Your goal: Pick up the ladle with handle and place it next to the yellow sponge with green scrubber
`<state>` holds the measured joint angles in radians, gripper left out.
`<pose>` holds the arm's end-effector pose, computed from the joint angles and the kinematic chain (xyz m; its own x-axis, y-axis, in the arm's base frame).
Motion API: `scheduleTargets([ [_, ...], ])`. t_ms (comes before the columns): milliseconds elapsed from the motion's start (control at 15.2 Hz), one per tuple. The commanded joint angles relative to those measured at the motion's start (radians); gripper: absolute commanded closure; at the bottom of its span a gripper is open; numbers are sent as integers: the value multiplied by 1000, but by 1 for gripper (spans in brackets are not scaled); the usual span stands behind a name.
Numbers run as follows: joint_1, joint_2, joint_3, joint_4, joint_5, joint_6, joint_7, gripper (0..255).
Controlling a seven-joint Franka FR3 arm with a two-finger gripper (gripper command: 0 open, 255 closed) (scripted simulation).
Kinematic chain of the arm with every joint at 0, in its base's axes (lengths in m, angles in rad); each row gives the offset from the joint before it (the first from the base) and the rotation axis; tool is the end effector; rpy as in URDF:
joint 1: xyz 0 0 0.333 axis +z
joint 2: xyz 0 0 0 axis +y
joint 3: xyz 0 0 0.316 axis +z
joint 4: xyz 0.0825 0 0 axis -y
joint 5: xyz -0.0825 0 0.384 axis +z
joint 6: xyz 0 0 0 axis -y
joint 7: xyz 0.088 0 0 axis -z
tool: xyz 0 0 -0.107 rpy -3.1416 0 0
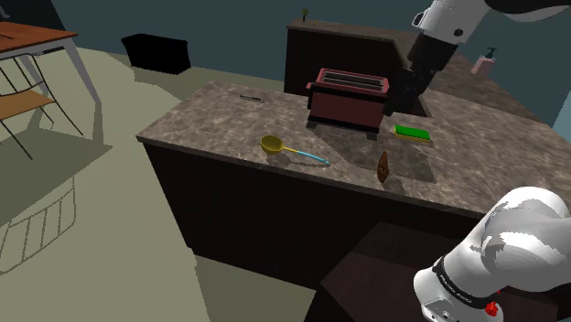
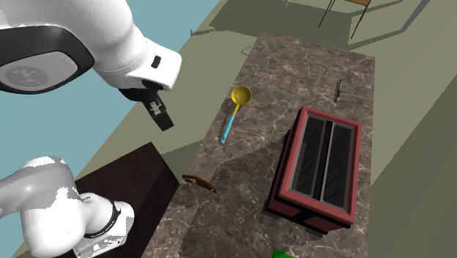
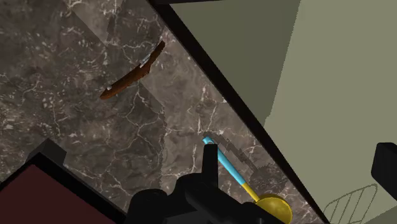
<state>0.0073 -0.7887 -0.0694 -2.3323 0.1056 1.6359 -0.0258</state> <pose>0.3130 -0.0160 0.6091 0.9952 -0.0273 0.0941 -0.0127 -0.9883 -0.1518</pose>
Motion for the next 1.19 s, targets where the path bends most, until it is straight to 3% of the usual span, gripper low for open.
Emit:
scheduleTargets([
  [0, 0, 0, 0, 0, 0, 0, 0, 0],
  [528, 50, 229, 19, -21, -50, 258, -128, 0],
  [1122, 89, 536, 49, 50, -118, 509, -238, 0],
])
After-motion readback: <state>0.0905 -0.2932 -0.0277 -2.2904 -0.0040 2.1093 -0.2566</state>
